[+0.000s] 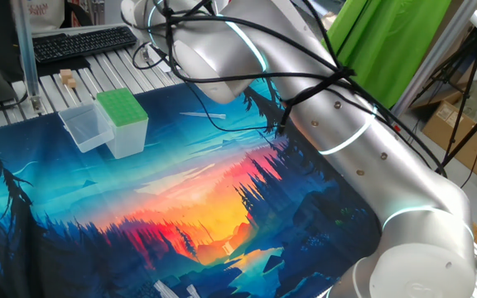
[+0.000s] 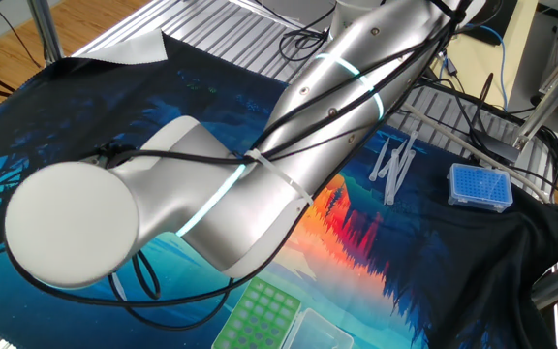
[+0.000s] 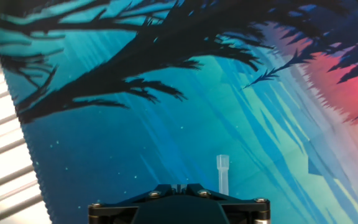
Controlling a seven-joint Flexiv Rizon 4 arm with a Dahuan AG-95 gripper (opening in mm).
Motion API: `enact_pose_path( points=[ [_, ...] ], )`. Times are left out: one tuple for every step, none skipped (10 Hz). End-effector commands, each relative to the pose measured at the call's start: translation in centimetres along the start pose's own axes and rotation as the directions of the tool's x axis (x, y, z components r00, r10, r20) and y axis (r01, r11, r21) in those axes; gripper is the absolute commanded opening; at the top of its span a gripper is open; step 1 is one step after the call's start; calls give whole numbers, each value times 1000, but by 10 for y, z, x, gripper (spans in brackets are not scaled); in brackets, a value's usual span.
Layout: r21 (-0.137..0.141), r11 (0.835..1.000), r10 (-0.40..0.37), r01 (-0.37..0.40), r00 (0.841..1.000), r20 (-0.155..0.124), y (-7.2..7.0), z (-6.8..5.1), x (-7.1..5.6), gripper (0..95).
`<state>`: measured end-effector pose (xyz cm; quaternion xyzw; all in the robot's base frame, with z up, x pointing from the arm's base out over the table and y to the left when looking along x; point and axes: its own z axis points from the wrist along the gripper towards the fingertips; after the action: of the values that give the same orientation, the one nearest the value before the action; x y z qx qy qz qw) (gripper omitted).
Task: Insert a large pipette tip into the holder for large pipette tips
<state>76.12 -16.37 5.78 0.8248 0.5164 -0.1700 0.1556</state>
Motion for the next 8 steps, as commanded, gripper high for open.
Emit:
enact_pose_path(
  points=[
    [1,1000,4,-4,1000,2,-1,0,-1,0],
    [0,1000,5,-5,1000,3,-1,0,-1,0],
    [-1,1000,5,-5,1000,7,-1,0,-1,0],
    [-2,1000,8,-8,1000,7,-1,0,-1,0],
    [-2,1000,9,-9,1000,7,-1,0,-1,0],
    [-2,1000,10,-10,1000,6,-1,0,-1,0],
    [-2,1000,10,-10,1000,6,-1,0,-1,0],
    [-2,1000,10,-10,1000,6,-1,0,-1,0]
  ],
)
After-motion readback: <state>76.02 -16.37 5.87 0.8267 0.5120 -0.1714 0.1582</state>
